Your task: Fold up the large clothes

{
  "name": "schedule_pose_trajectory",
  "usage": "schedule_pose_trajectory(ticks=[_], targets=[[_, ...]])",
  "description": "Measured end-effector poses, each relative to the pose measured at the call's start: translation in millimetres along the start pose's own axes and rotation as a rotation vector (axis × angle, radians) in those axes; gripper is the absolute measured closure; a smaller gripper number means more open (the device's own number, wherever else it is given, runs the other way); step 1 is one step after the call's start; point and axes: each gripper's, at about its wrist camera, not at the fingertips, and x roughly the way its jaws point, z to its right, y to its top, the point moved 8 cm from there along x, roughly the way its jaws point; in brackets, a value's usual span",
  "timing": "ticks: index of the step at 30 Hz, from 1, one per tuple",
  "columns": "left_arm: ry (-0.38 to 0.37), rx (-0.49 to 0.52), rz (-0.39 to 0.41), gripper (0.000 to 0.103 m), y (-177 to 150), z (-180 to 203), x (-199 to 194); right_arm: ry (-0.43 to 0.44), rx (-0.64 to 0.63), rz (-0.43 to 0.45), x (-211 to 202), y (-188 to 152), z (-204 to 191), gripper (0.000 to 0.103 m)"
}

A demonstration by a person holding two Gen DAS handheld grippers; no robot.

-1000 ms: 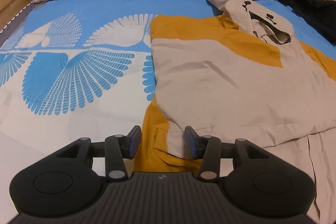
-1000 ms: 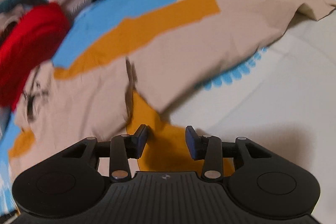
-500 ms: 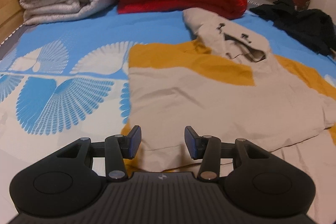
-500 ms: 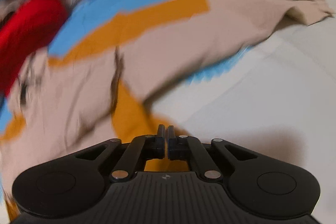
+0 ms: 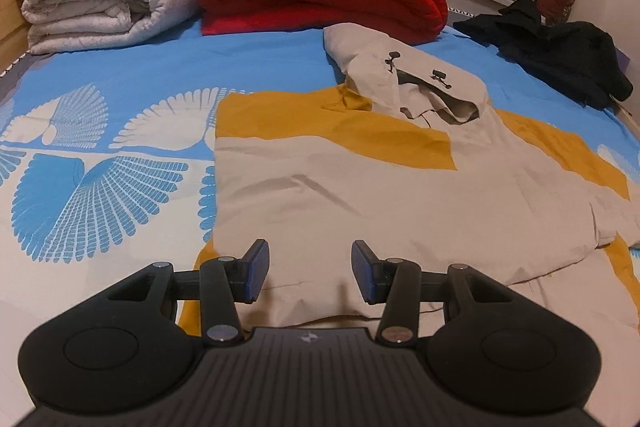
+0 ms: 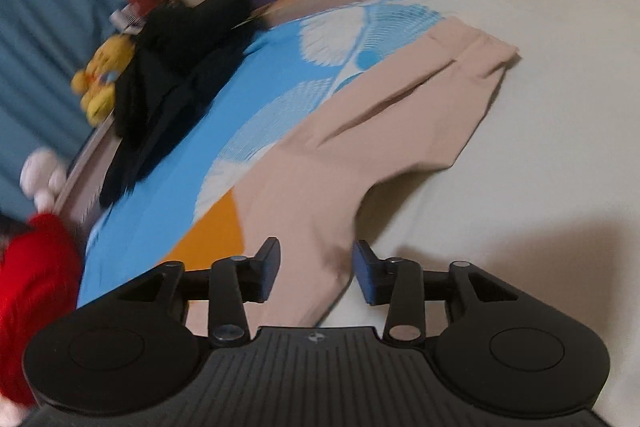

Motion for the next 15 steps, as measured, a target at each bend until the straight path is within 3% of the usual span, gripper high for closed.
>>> schedule_pose_trajectory(ticks=[5,7,9,11,15], targets=[[0.000,0.002,-0.003,0.053,-1,-2,1,0.003,0.138,-0.008,37,18,18,0.058],[-0.003,-0.001,-0.001,0.053,1,-2,0,-0.057,0.183,-0.012,55,24,25,0.059],[-0.009,-0.008,0.007,0.053,4,-4,-2,-0.092,0.199,-0.002,67,30,26,0.070],[-0.010,-0.022,0.016,0.053,8,-7,-5,-0.152,0.174,0.047,67,39,20,0.099],[-0.008,-0.057,0.031,0.053,16,-20,-12,-0.226,0.003,0.166,46,54,-31,0.102]])
